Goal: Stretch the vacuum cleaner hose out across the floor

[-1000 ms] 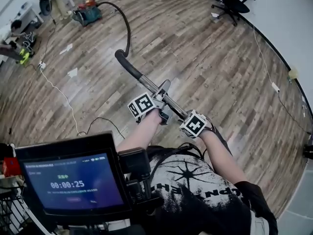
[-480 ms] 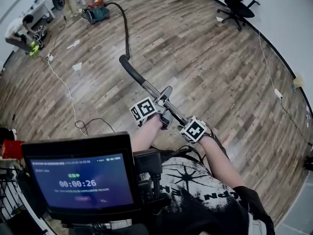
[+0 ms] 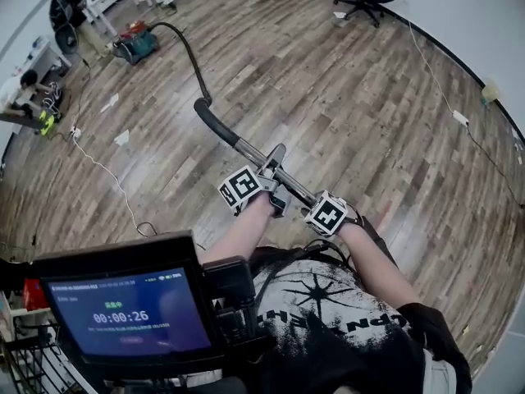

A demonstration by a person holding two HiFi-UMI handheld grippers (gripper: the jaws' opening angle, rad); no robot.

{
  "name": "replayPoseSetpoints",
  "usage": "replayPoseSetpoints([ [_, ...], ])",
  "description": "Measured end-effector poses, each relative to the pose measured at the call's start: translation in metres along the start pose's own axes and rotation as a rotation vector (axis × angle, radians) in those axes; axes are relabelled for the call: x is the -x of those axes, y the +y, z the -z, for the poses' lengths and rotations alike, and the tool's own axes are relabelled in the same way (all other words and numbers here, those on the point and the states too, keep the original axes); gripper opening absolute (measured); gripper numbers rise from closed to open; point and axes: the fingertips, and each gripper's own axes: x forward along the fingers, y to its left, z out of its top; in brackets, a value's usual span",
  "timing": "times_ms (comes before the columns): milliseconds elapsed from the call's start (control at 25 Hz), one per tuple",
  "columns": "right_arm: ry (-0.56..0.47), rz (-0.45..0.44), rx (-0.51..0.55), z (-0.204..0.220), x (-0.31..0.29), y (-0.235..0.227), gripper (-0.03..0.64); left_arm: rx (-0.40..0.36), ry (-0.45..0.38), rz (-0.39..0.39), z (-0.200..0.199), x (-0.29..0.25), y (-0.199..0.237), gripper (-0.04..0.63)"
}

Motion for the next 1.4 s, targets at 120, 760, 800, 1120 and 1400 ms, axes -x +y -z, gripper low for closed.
replayPoseSetpoints([
  [120,0.005,0.039,-0.016,-0.016,0.006,-0.002,0.064,0.026,0.030,0.005,-0.011,-0.003,0.000,0.043],
  [760,0.034,0.200,-0.036,0.008,-0.001,0.008,0.087,0.095,0.081,0.027,0.015,0.010,0.017,0.043],
  [800,0.031,0.197,-0.036,0.017,0.000,0.010,0.087,0.093,0.082,0.024,0.025,0.011,0.017,0.043],
  [1120,0.029,0.154,-0.057,0.091,0.008,0.021,0.087,0.094,0.101,-0.015,0.101,0.007,0.018,0.043],
  [1400,0.053,0.194,-0.048,0.110,0.012,0.013,0.092,0.123,0.091,-0.049,0.121,0.003,0.030,0.041],
])
